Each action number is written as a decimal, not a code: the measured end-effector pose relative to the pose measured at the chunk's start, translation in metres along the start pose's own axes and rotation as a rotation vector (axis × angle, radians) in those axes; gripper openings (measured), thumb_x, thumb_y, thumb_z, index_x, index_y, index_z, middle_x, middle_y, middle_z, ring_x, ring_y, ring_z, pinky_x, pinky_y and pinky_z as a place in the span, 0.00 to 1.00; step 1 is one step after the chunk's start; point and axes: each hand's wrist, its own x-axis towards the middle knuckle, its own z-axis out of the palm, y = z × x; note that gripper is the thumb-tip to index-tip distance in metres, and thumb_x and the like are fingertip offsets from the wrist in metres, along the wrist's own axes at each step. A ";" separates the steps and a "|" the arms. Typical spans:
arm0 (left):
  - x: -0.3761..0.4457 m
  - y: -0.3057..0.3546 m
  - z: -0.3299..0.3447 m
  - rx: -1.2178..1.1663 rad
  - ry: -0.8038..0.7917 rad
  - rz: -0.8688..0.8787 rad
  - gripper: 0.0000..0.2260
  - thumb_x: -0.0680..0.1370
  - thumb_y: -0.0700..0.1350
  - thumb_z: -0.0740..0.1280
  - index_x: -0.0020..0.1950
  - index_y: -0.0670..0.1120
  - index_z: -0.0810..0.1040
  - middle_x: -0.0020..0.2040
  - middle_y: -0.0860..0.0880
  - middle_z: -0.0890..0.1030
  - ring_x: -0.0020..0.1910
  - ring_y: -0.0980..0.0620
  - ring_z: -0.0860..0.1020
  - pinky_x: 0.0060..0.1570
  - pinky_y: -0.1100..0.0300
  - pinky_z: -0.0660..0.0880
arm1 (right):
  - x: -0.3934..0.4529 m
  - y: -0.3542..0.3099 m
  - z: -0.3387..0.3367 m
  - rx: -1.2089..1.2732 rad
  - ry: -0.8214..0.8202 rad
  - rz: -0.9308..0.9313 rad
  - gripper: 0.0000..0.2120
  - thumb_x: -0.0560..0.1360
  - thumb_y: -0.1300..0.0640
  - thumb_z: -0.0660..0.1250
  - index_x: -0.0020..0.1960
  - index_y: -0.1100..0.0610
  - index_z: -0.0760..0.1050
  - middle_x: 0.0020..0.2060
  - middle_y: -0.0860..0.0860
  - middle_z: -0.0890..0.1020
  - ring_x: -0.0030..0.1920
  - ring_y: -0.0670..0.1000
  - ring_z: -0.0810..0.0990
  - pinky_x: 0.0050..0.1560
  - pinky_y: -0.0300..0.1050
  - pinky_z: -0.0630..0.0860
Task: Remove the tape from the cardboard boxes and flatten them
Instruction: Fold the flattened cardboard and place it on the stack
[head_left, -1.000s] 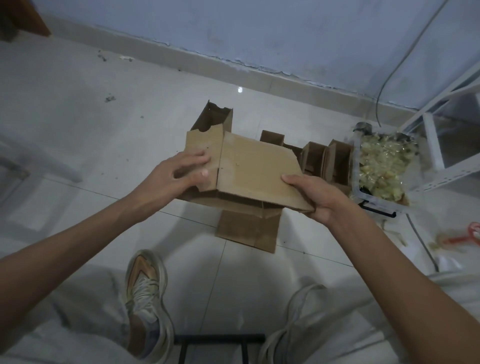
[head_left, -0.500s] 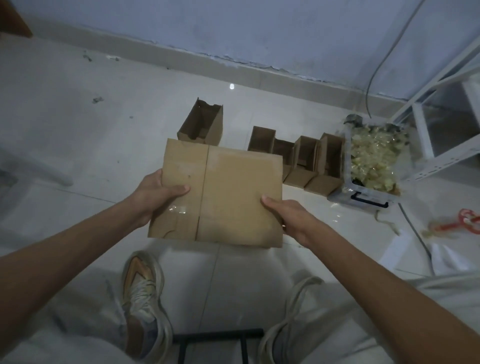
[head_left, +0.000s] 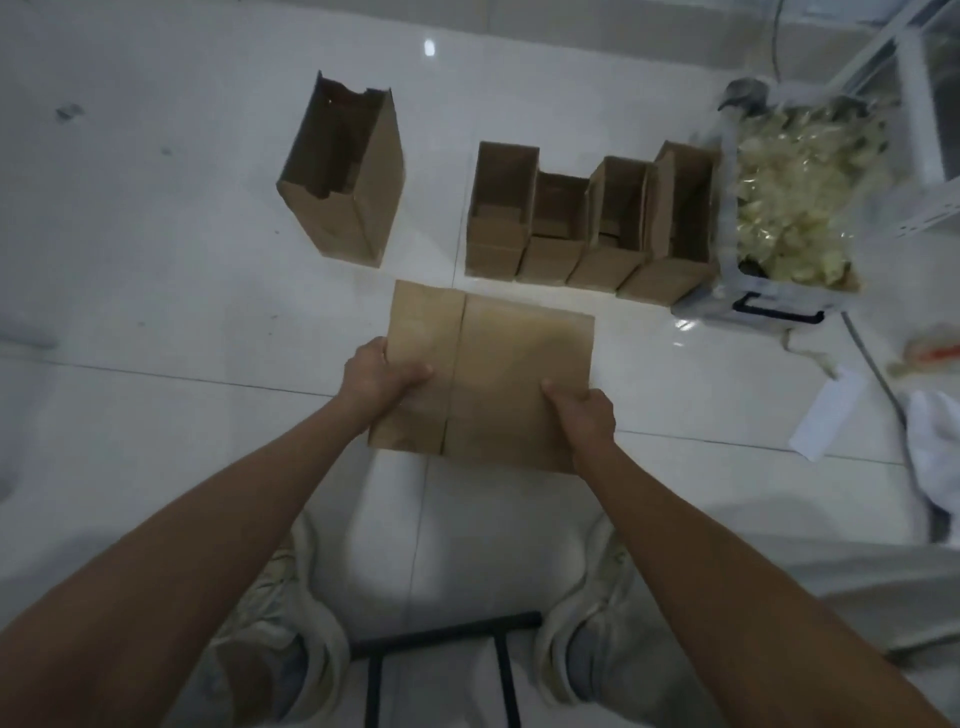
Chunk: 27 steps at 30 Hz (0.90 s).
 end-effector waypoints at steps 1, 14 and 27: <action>0.007 -0.001 0.001 -0.059 -0.028 -0.029 0.25 0.70 0.53 0.82 0.62 0.47 0.79 0.55 0.48 0.84 0.50 0.47 0.83 0.48 0.51 0.83 | 0.007 0.001 0.003 -0.009 -0.006 0.009 0.35 0.72 0.37 0.77 0.67 0.61 0.77 0.62 0.56 0.82 0.62 0.60 0.80 0.57 0.50 0.77; 0.081 -0.018 0.025 0.040 -0.088 -0.012 0.28 0.72 0.57 0.80 0.67 0.47 0.77 0.57 0.52 0.83 0.53 0.51 0.83 0.55 0.54 0.81 | 0.071 -0.003 0.032 -0.242 0.062 -0.019 0.35 0.71 0.32 0.74 0.63 0.57 0.71 0.59 0.54 0.82 0.58 0.60 0.82 0.57 0.53 0.79; 0.066 -0.027 0.061 0.482 0.296 0.020 0.31 0.73 0.64 0.74 0.64 0.45 0.70 0.59 0.45 0.75 0.55 0.42 0.77 0.51 0.46 0.77 | 0.064 0.000 0.063 -0.490 0.345 -0.114 0.37 0.71 0.38 0.77 0.65 0.62 0.67 0.63 0.60 0.73 0.63 0.63 0.74 0.58 0.59 0.75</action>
